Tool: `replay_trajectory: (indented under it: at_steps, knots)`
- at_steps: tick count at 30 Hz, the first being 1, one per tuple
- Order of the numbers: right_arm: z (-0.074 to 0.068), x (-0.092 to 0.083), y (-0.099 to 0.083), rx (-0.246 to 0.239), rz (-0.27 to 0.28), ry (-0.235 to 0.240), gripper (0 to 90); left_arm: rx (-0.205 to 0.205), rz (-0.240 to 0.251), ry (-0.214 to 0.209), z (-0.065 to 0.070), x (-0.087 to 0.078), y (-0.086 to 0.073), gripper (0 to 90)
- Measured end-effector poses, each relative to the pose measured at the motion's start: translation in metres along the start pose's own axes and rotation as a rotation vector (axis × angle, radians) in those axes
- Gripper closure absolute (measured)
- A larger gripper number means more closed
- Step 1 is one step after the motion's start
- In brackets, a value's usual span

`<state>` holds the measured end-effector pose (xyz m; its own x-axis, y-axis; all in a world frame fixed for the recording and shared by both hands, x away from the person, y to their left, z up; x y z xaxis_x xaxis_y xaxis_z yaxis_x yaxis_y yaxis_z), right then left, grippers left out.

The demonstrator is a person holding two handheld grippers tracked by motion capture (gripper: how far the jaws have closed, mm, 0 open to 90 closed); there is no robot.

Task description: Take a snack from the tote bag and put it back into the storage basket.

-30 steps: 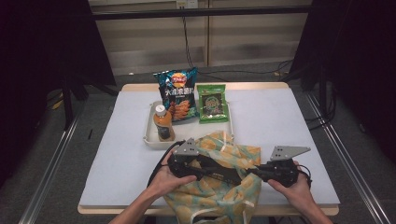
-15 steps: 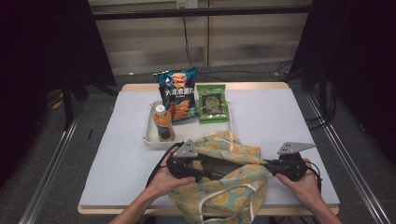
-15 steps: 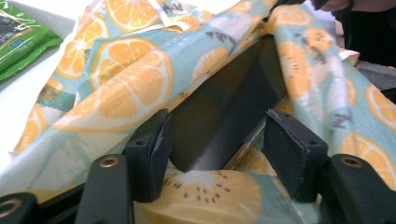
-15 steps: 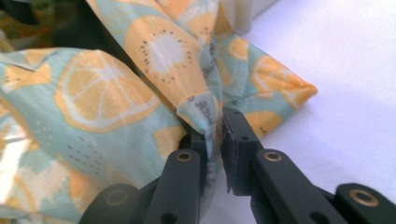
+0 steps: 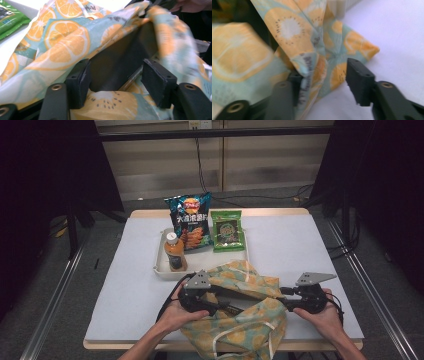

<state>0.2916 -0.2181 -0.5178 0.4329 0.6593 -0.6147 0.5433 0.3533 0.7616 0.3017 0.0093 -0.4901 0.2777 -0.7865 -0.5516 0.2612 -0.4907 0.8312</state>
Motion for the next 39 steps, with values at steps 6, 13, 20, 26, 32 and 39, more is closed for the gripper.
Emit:
replay_trajectory:
  at_steps: [6,13,20,26,32,39]
  knots:
    - [-0.015,-0.017,0.018,-0.026,0.083,0.042,43.3,-0.016,0.038,-0.032,0.015,-0.005,0.012,46.8]
    - [-0.033,-0.026,0.035,-0.052,0.117,0.095,36.2,-0.009,0.091,-0.121,0.049,-0.005,0.035,47.5]
    - [-0.045,-0.029,0.056,-0.090,0.147,0.130,40.9,0.030,0.050,-0.176,0.076,0.025,0.038,45.8]
    - [-0.042,-0.007,0.049,-0.089,0.096,0.147,74.7,0.056,0.006,-0.237,0.096,0.040,0.030,46.9]
    - [-0.019,0.002,0.025,-0.054,0.028,0.096,89.9,0.095,-0.045,-0.245,0.103,0.048,0.015,54.4]
    - [0.010,0.003,0.004,-0.016,-0.025,0.008,90.0,0.110,-0.102,-0.247,0.095,0.050,-0.003,58.6]
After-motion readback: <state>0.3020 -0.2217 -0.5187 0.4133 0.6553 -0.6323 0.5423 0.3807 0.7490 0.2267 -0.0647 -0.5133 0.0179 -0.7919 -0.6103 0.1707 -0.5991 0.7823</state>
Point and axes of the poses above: each handheld gripper's, and its own axes: x roughly forward along the jaws, y roughly out of its top, z roughly to its right, the point moved 9 cm from there along x, roughly forward along the jaws, and after that the axes turned 7 degrees about y, right-handed, at the moved point
